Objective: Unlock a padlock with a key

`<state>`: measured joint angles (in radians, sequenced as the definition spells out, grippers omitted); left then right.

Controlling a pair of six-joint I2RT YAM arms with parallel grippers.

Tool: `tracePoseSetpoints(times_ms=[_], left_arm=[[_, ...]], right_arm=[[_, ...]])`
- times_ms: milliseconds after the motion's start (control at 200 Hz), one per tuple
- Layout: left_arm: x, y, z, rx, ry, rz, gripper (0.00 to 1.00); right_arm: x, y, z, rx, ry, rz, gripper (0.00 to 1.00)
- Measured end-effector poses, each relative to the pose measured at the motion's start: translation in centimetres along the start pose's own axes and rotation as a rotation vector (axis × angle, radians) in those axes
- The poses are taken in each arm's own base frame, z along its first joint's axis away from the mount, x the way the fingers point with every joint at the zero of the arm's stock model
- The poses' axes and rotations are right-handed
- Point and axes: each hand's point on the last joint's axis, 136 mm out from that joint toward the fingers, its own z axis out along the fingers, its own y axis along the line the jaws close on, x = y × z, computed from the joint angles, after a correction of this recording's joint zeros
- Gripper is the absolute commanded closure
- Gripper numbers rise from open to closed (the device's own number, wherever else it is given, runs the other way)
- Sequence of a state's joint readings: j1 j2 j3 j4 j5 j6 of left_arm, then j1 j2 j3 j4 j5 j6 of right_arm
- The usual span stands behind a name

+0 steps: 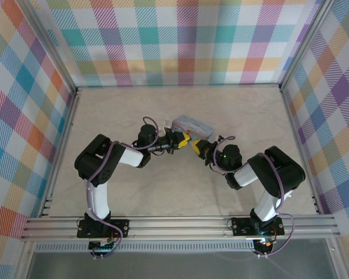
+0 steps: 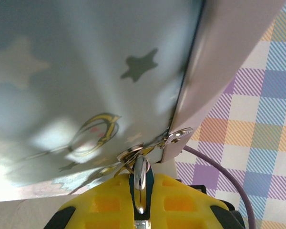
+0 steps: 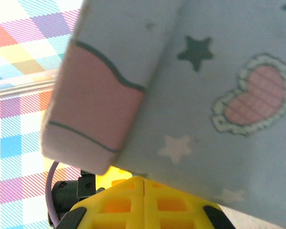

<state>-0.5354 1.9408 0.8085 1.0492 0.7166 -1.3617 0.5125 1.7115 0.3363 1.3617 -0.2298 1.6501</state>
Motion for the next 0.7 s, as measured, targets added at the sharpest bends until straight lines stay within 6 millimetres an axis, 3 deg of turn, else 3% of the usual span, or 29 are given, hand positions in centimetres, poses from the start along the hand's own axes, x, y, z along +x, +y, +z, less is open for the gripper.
tracePoseSetpoints(times_ms=[700], left_arm=[[-0.43,-0.67,-0.02,0.024,-0.024,0.007,1.0]], right_arm=[[-0.04,0.84,0.79,-0.024,-0.017,0.076,1.0]])
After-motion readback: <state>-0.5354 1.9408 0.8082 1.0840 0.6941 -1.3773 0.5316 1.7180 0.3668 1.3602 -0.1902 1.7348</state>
